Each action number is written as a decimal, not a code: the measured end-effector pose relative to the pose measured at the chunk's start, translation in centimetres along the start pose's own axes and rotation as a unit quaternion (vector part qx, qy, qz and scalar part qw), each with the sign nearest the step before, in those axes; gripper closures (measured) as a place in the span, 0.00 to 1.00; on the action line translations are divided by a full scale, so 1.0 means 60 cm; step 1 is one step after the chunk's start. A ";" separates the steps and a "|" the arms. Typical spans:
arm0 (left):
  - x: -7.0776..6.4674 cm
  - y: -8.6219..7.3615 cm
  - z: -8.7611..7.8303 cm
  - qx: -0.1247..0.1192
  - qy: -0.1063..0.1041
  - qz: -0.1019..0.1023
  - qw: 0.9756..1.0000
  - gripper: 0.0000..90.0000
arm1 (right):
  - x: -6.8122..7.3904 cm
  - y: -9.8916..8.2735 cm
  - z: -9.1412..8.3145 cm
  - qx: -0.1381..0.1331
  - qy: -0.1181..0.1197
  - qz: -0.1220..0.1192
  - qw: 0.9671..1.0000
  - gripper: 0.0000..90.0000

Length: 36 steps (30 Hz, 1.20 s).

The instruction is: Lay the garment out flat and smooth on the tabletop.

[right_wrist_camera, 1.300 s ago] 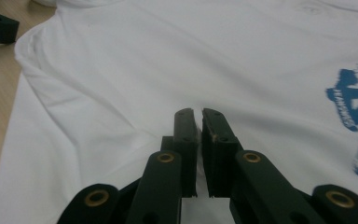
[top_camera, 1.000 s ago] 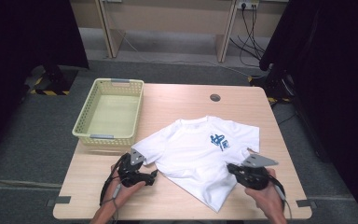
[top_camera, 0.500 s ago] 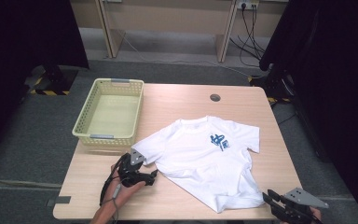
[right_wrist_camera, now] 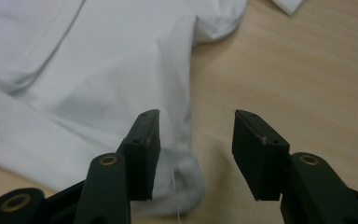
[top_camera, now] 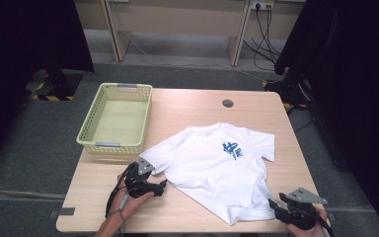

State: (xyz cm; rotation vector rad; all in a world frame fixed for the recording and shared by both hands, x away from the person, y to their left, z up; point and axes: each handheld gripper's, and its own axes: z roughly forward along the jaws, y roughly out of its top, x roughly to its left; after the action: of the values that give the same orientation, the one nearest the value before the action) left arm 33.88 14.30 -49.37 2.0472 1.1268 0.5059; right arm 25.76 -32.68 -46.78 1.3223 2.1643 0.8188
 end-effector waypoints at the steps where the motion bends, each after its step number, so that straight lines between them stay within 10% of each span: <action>1: 0.000 0.000 0.000 0.000 0.000 0.000 1.000 0.10 | 0.000 -0.010 -0.007 0.003 -0.003 0.003 1.000 0.58; 9: 0.000 0.000 0.000 0.000 0.000 0.000 1.000 0.10 | -0.026 -0.069 -0.066 -0.014 -0.033 0.041 0.999 0.58; 19: 0.000 0.000 0.000 0.000 0.000 0.000 1.000 0.10 | -0.021 -0.016 -0.064 -0.050 -0.005 0.027 0.998 0.55; 26: 0.000 0.000 0.000 0.000 0.000 0.000 1.000 0.10 | -0.022 -0.015 -0.019 -0.004 -0.005 0.024 1.000 0.54; 36: 0.000 0.000 0.000 0.000 0.000 0.000 1.000 0.10 | -0.027 -0.077 -0.062 0.008 -0.040 0.044 0.998 0.51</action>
State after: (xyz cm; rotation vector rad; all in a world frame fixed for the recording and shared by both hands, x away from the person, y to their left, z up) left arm 33.88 14.30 -49.37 2.0476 1.1266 0.5058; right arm 21.15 -36.69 -47.24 1.4417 2.0672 0.7702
